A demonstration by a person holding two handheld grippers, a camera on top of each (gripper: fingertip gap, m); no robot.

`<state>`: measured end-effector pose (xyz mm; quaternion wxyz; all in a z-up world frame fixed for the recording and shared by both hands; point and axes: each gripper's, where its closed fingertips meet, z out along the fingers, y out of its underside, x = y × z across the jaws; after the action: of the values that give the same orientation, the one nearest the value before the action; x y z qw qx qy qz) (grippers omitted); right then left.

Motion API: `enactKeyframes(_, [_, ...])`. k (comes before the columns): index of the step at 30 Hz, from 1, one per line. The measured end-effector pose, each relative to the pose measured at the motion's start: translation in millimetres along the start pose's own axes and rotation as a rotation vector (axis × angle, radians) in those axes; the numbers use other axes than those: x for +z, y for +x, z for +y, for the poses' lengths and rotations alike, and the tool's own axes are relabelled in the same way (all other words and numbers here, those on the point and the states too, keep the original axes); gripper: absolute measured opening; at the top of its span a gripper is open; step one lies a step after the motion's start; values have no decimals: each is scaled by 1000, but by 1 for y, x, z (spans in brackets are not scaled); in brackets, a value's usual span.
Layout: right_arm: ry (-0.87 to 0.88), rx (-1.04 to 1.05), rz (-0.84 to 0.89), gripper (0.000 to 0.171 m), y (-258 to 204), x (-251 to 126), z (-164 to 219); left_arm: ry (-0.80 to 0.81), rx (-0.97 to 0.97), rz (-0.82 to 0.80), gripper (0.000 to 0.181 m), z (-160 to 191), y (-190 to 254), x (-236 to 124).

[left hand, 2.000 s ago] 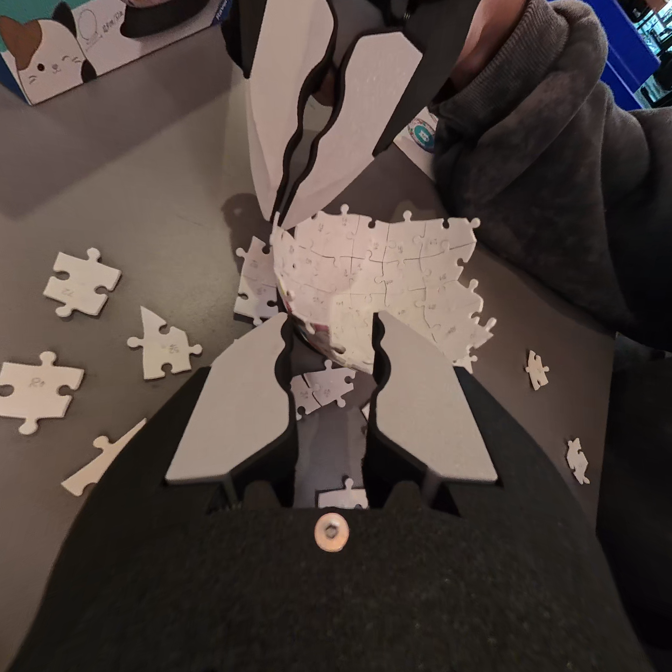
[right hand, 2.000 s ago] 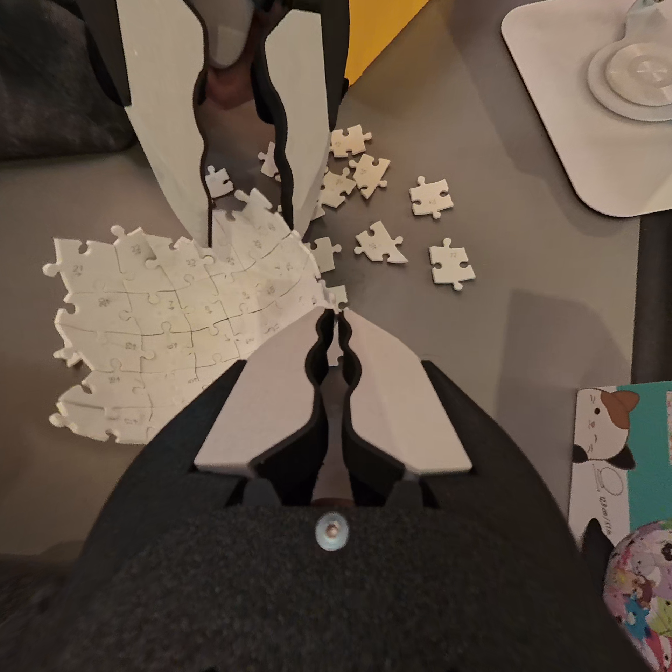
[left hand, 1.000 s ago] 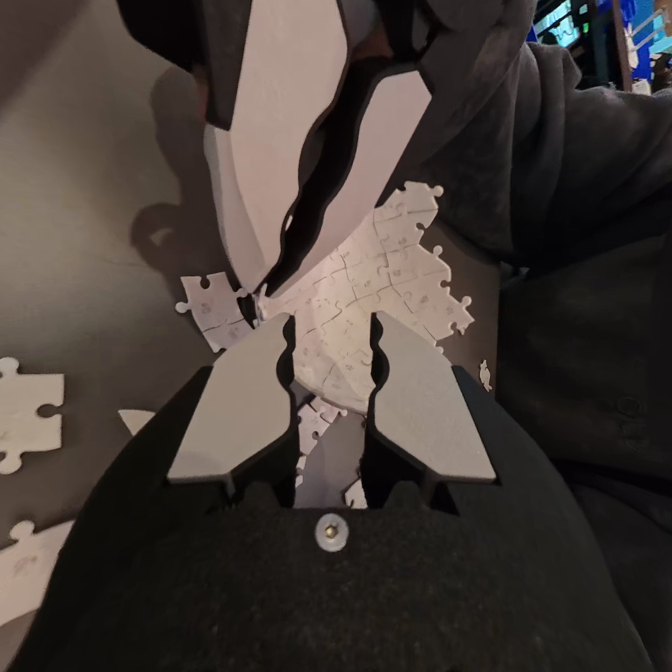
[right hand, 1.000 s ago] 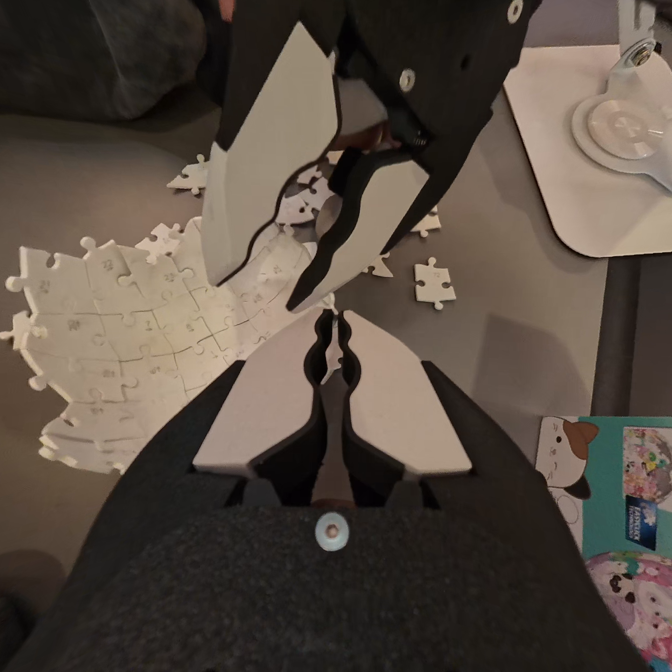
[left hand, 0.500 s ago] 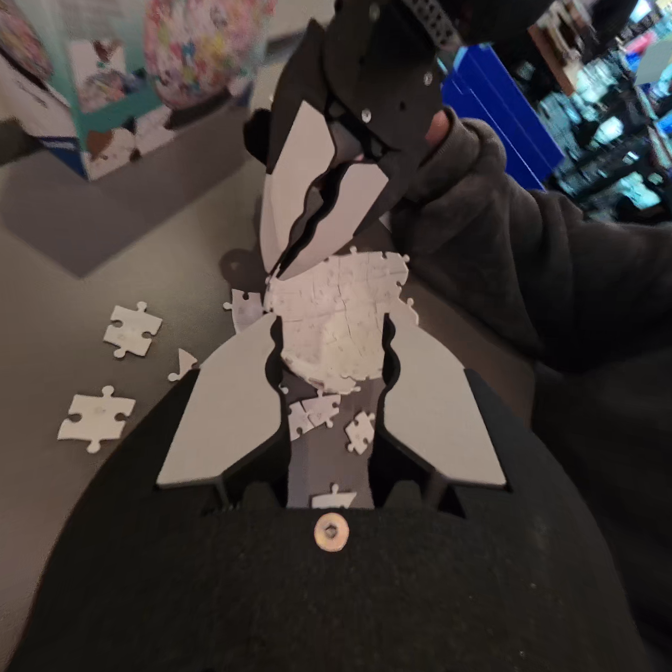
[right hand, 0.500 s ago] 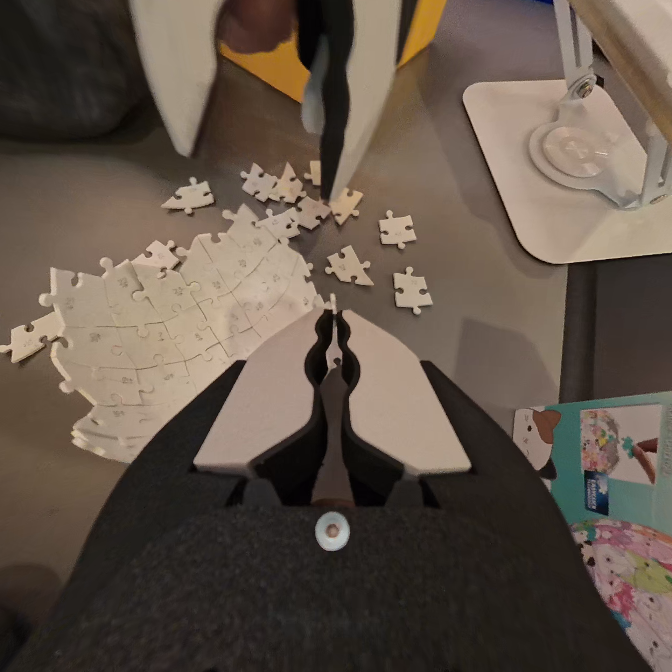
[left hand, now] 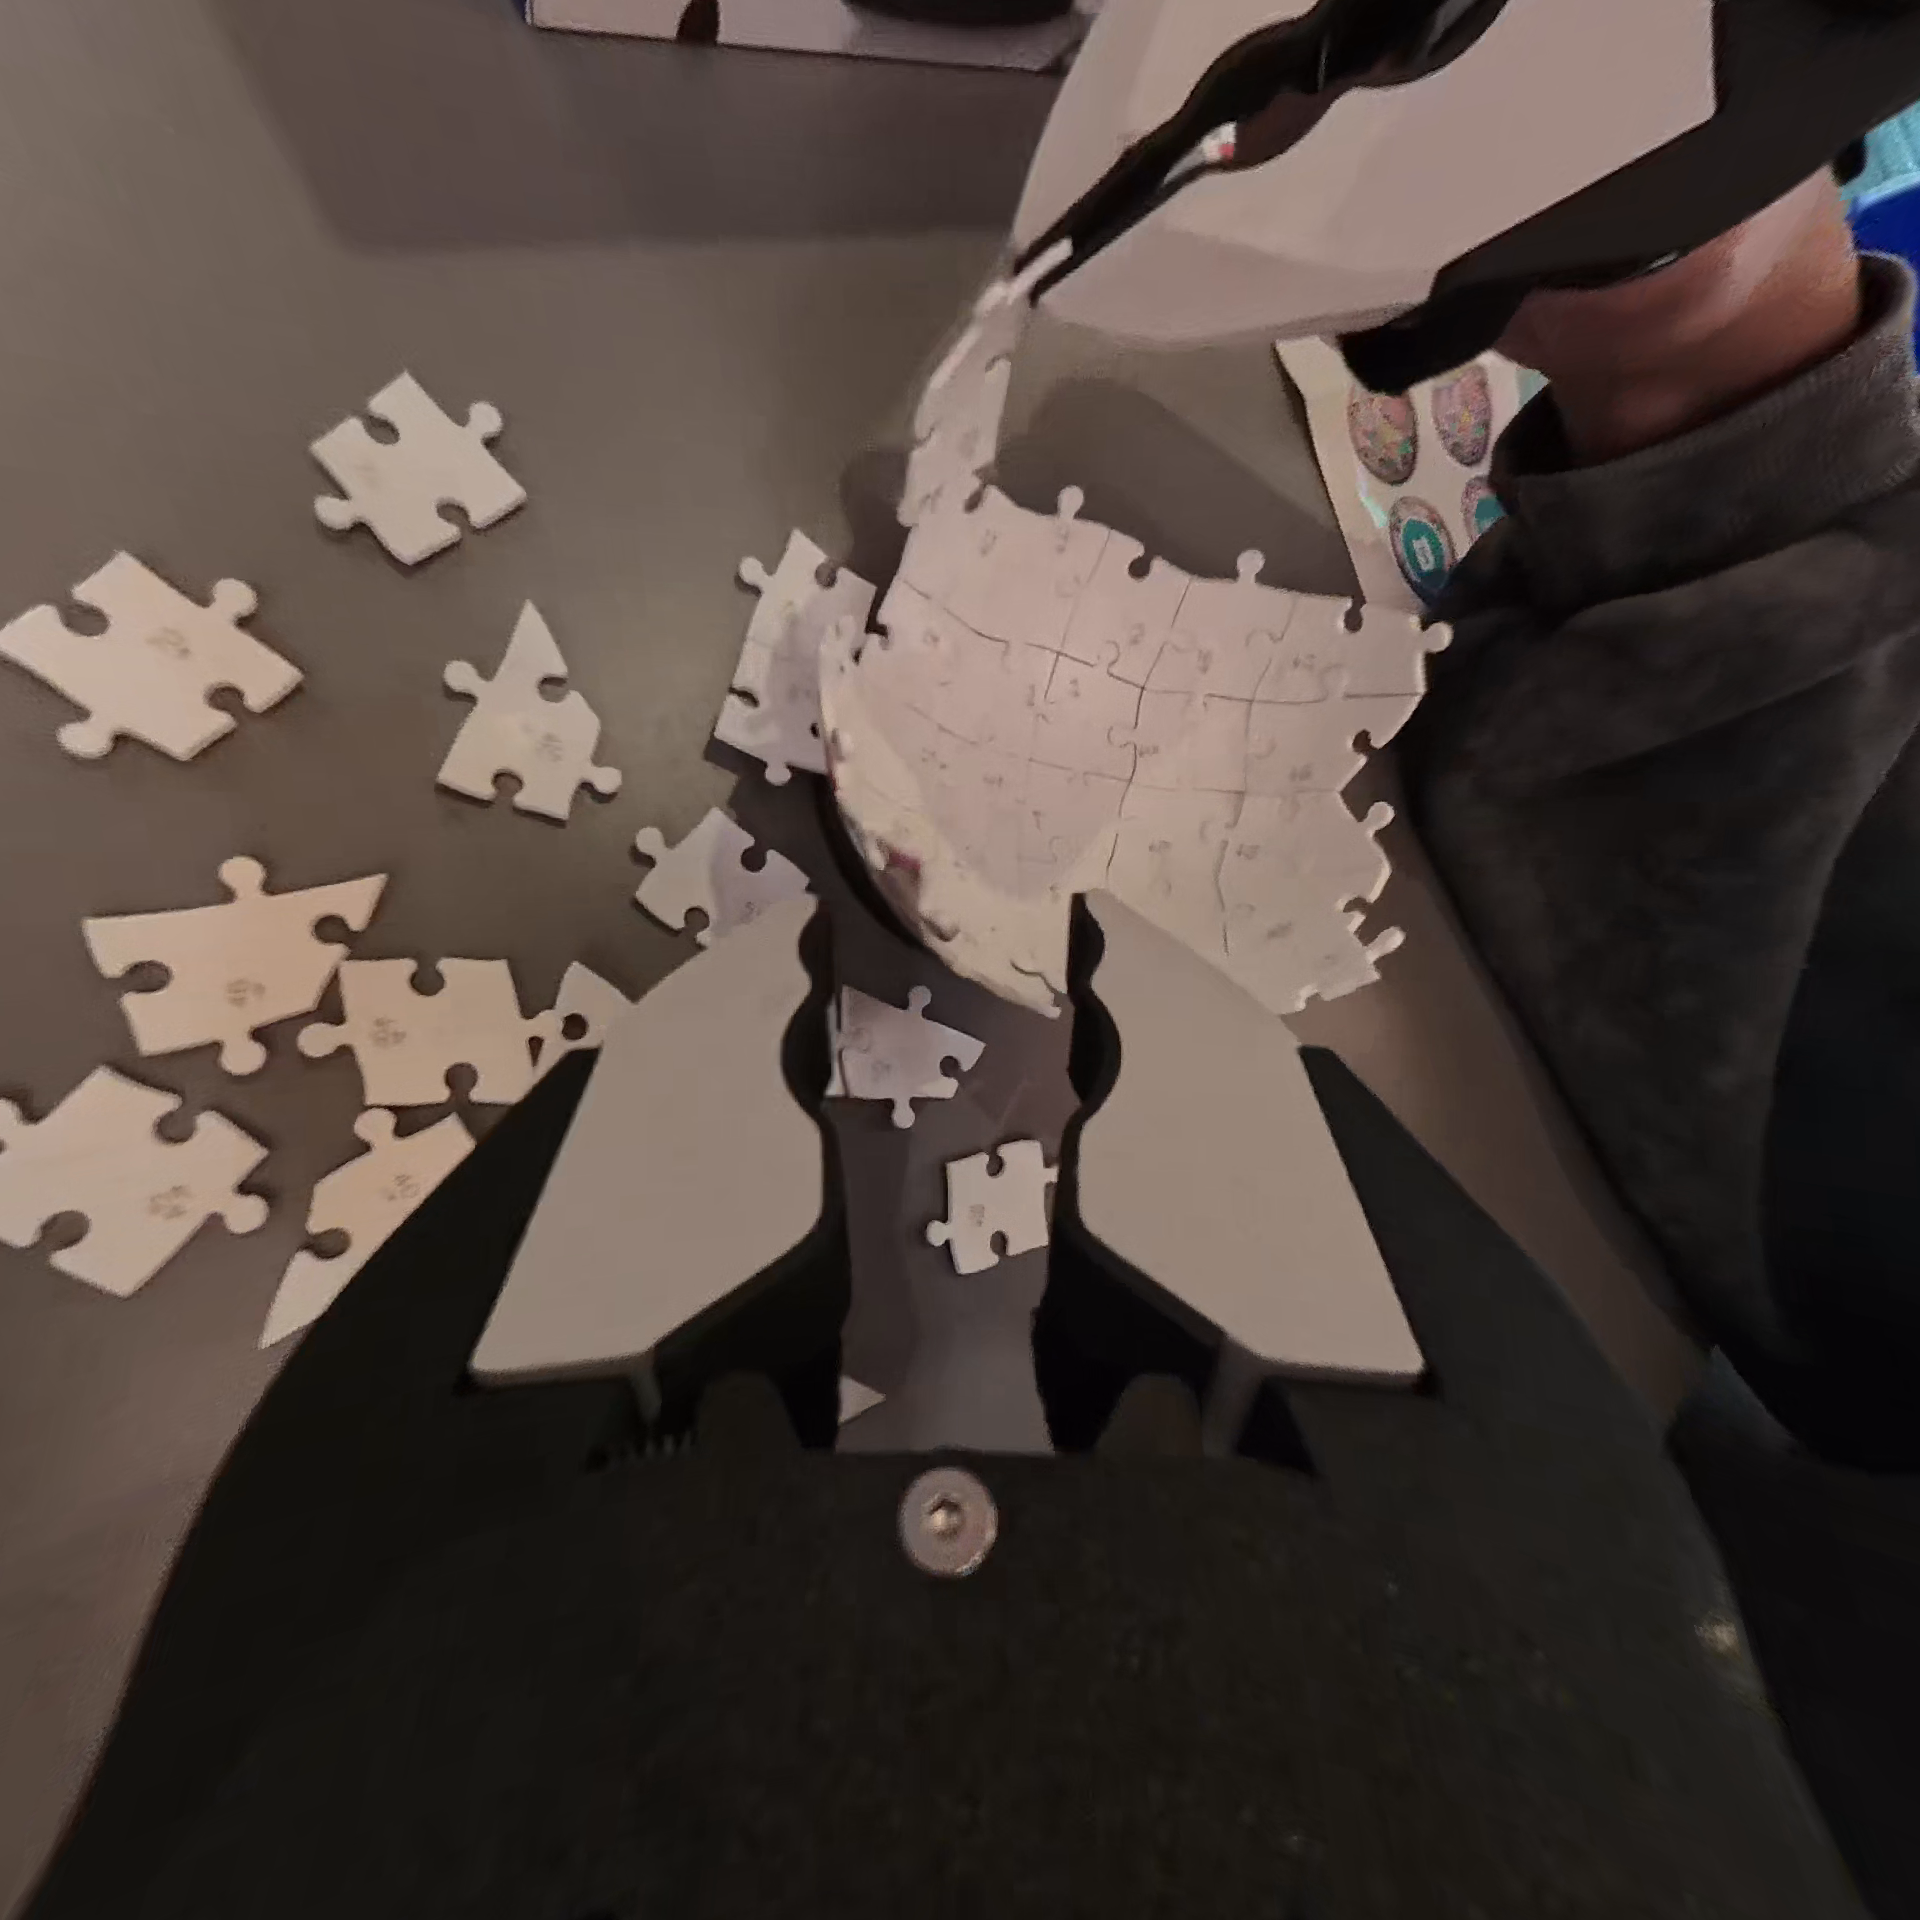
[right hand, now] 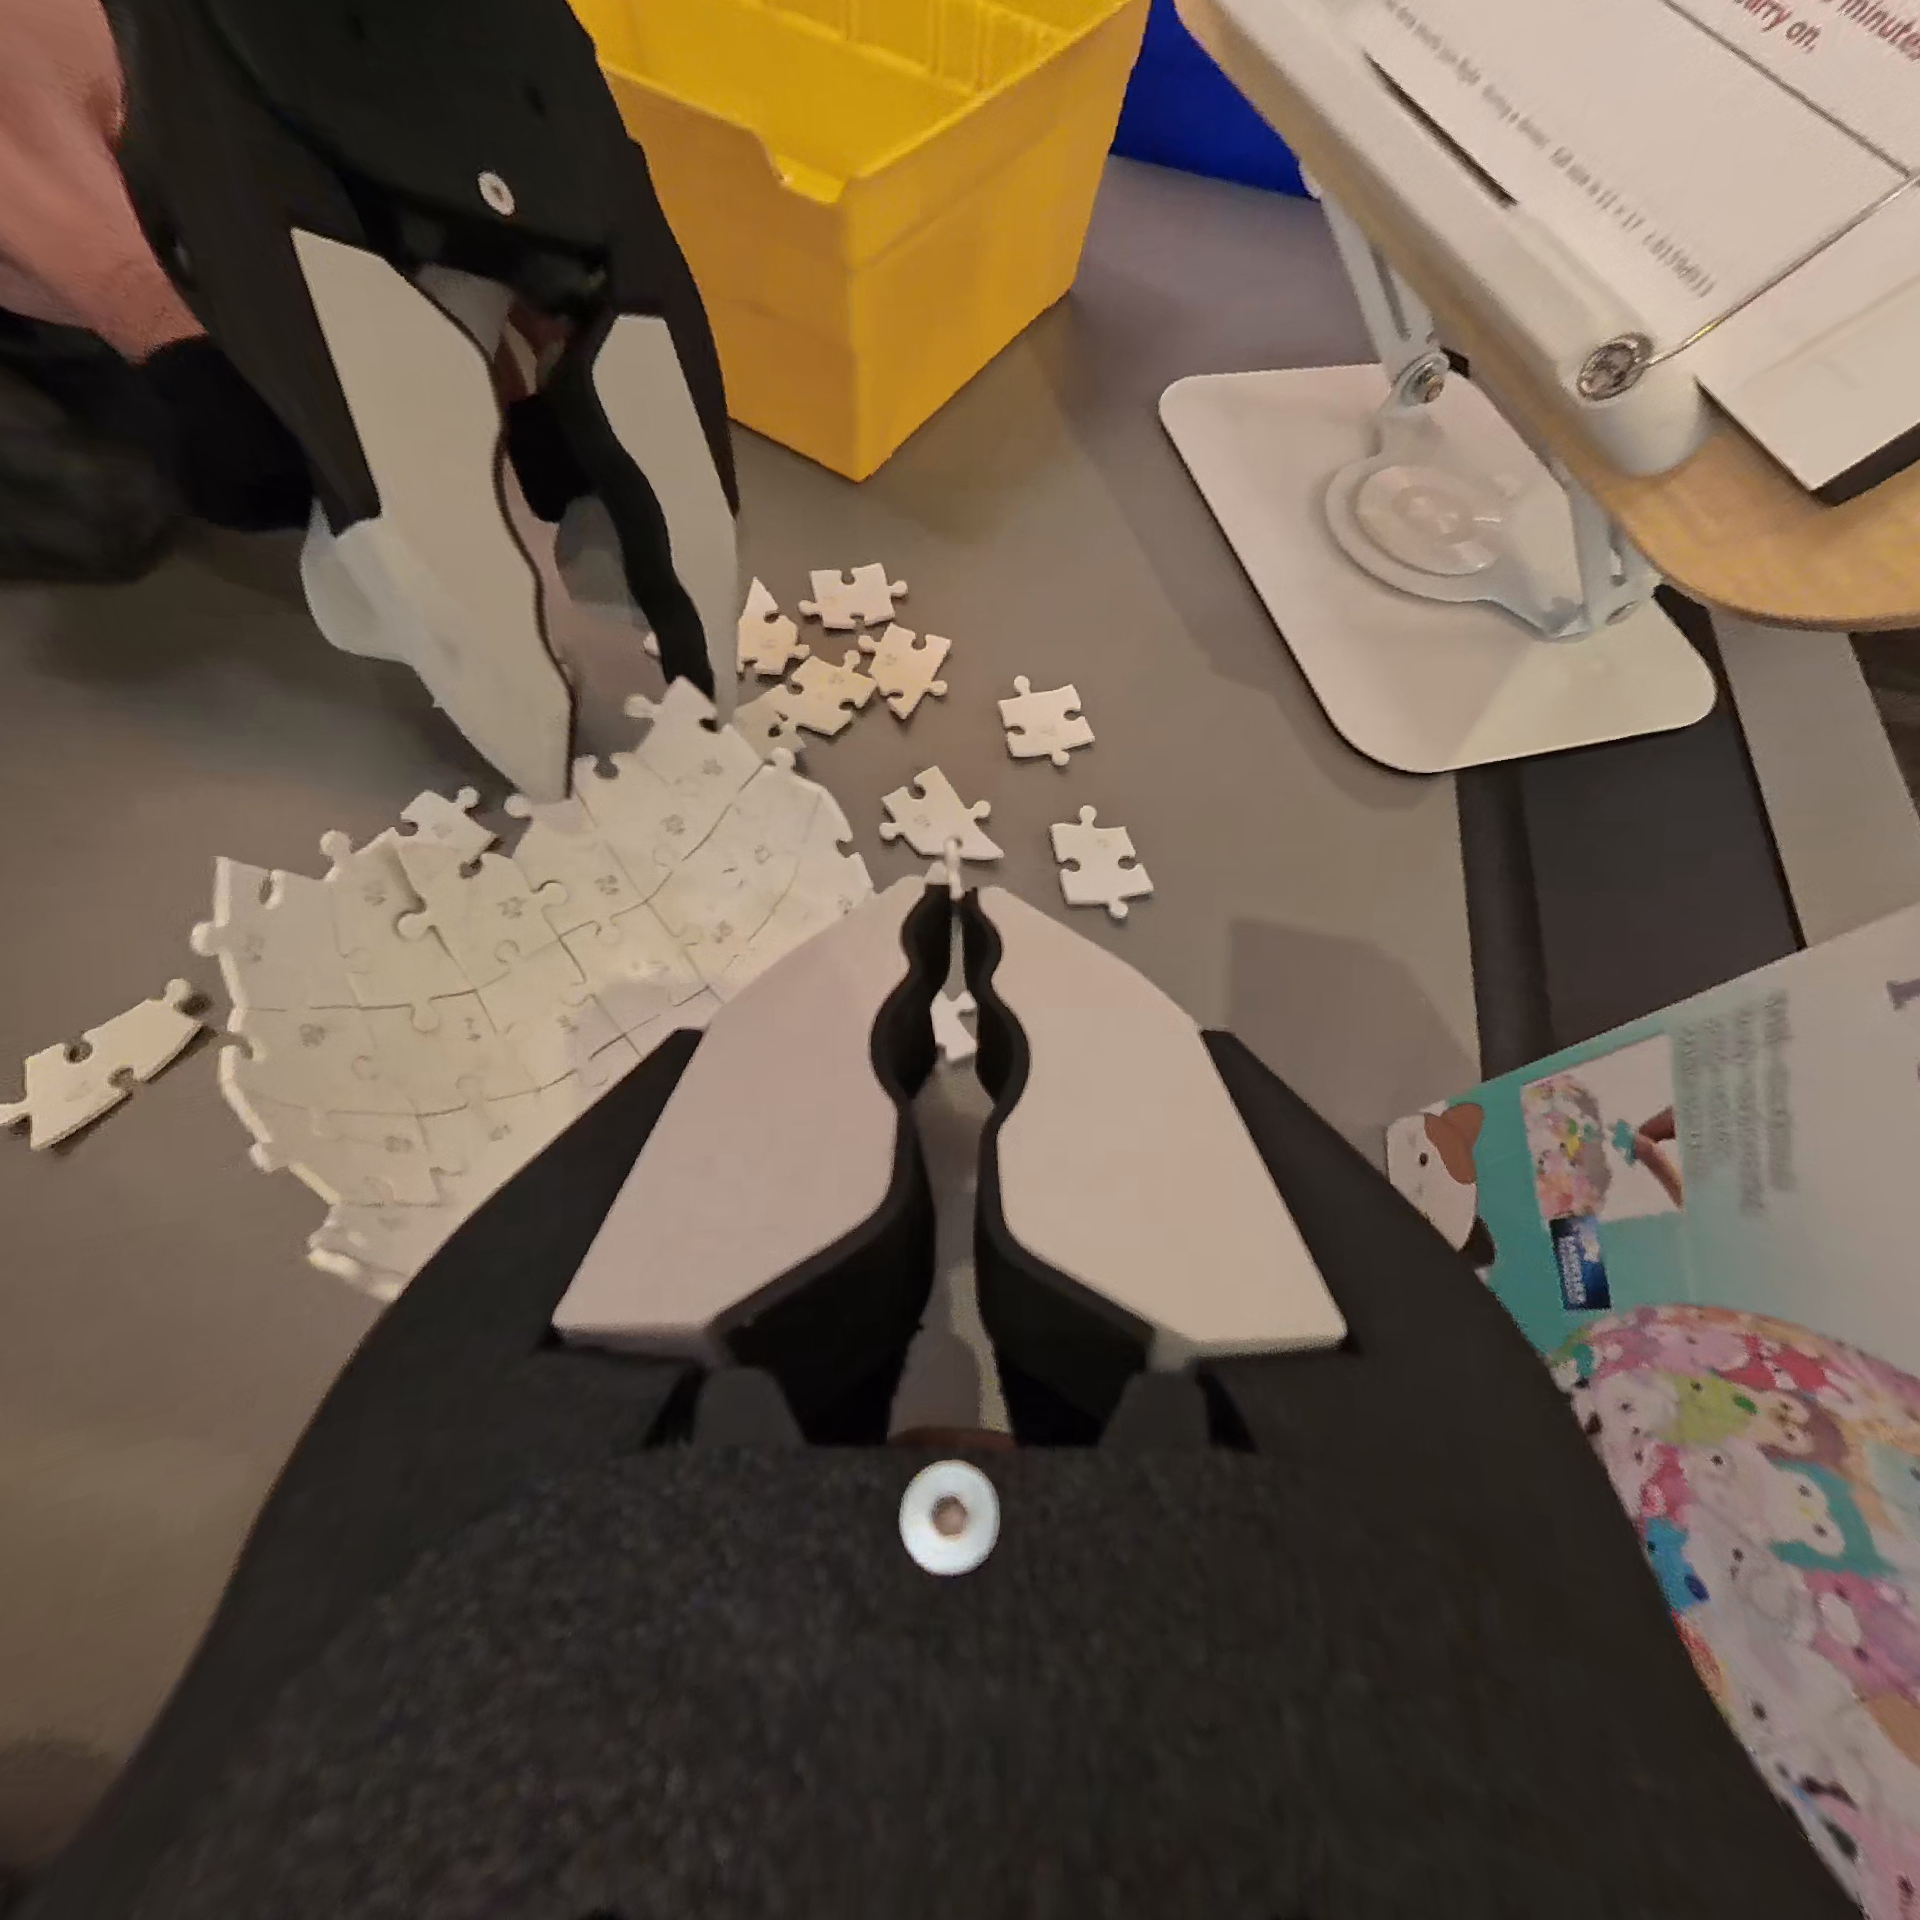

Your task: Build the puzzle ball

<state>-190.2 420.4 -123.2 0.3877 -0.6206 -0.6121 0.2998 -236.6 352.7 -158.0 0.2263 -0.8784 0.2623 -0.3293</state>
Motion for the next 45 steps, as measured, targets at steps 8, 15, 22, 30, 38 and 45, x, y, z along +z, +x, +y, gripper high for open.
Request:
enactKeyframes(8, [-51, 28, 9, 2, -7, -3, 5, -96, 151, -23, 11, -20, -15, 8])
enactKeyframes(15, [-166, 85, 81, 2, -5, -16, 20, -273, 316, 6, 5, -26, -21, 21])
enactKeyframes(22, [-310, 194, 79, 2, -11, -12, 35, -292, 328, 32, 2, -29, -19, 26])
enactKeyframes(30, [-310, 390, 147, 2, -28, -26, 22, -255, 298, 16, 2, -25, -19, 19])
enactKeyframes(38, [-406, 418, 150, 2, -35, -13, 36, -258, 273, 13, 2, -22, -17, 23])
enactKeyframes(45, [-414, 419, 164, 2, -34, -11, 34, -255, 284, 11, 2, -22, -14, 22])
